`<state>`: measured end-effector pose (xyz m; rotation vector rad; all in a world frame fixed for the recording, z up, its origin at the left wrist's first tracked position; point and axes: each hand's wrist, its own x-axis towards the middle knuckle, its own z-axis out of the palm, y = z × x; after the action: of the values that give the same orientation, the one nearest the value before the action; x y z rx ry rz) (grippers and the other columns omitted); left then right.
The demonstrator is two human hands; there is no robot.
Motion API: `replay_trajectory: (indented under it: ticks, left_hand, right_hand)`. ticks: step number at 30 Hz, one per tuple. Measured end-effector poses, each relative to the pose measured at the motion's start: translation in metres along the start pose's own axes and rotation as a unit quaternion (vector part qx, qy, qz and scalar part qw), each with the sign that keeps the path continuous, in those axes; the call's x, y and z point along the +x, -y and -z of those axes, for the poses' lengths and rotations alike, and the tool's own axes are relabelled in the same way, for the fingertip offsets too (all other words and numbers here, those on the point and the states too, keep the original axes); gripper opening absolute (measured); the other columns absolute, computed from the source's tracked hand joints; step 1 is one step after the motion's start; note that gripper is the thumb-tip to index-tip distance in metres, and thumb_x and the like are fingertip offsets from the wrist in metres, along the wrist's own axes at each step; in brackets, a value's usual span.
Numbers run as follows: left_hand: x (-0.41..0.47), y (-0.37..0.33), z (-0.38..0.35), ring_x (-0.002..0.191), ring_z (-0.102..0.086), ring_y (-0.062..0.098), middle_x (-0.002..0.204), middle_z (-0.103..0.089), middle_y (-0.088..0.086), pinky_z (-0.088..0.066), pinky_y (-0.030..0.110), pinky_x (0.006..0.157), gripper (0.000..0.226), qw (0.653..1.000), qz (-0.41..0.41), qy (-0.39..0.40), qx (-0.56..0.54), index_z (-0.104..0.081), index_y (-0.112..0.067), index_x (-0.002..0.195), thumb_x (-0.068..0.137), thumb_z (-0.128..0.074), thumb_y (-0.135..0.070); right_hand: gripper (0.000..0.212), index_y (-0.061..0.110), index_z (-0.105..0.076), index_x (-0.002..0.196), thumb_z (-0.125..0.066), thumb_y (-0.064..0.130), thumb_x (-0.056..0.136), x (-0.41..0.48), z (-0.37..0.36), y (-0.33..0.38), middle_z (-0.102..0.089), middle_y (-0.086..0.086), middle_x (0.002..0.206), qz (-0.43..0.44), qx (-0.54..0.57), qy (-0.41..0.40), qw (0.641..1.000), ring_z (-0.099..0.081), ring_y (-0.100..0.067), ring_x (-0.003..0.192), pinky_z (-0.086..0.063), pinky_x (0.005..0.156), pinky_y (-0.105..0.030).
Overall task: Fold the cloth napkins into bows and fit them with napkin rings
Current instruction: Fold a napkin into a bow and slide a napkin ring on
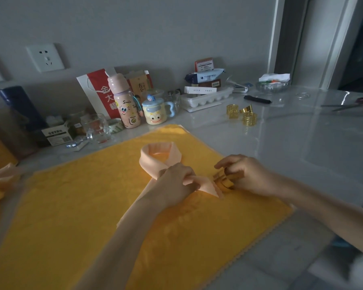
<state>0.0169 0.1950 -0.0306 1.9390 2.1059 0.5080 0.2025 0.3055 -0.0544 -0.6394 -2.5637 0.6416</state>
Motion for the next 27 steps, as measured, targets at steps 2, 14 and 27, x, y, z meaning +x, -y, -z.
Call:
replay_trajectory:
  ticks: [2, 14, 27]
  left_hand:
    - [-0.002, -0.001, 0.002, 0.104, -0.049, 0.018, 0.106, -0.051, -0.003, -0.033, 0.03, 0.093, 0.013, 1.0, 0.003, -0.002, -0.026, -0.06, -0.016, 0.095, 0.09, -0.058, -0.028]
    - [-0.001, 0.0, 0.0, 0.094, -0.057, 0.014, 0.088, -0.062, -0.014, -0.04, 0.042, 0.098, 0.008, 0.99, -0.004, -0.051, -0.134, -0.063, -0.023, 0.092, 0.09, -0.057, -0.018]
    - [0.0, 0.002, 0.007, 0.116, -0.045, 0.013, 0.115, -0.06, -0.008, -0.032, 0.035, 0.104, 0.044, 0.991, -0.081, -0.096, -0.048, -0.058, -0.025, 0.118, 0.077, -0.074, -0.023]
  right_hand:
    - [0.019, 0.019, -0.069, 0.097, -0.069, 0.008, 0.082, -0.001, 0.003, 0.009, -0.064, 0.011, 0.106, -0.06, 0.131, -0.021, 0.989, -0.06, -0.008, 0.104, -0.045, 0.088, -0.018]
    - [0.02, -0.007, -0.066, 0.094, -0.06, 0.005, 0.08, 0.015, -0.009, 0.055, -0.067, -0.023, 0.096, -0.1, 0.106, -0.003, 0.989, -0.062, -0.035, 0.091, -0.048, 0.078, -0.046]
    - [0.032, 0.023, -0.057, 0.058, -0.061, 0.012, 0.088, 0.023, -0.011, 0.061, -0.054, 0.017, 0.044, -0.169, 0.232, -0.003, 0.958, -0.051, 0.006, 0.047, -0.035, 0.051, -0.008]
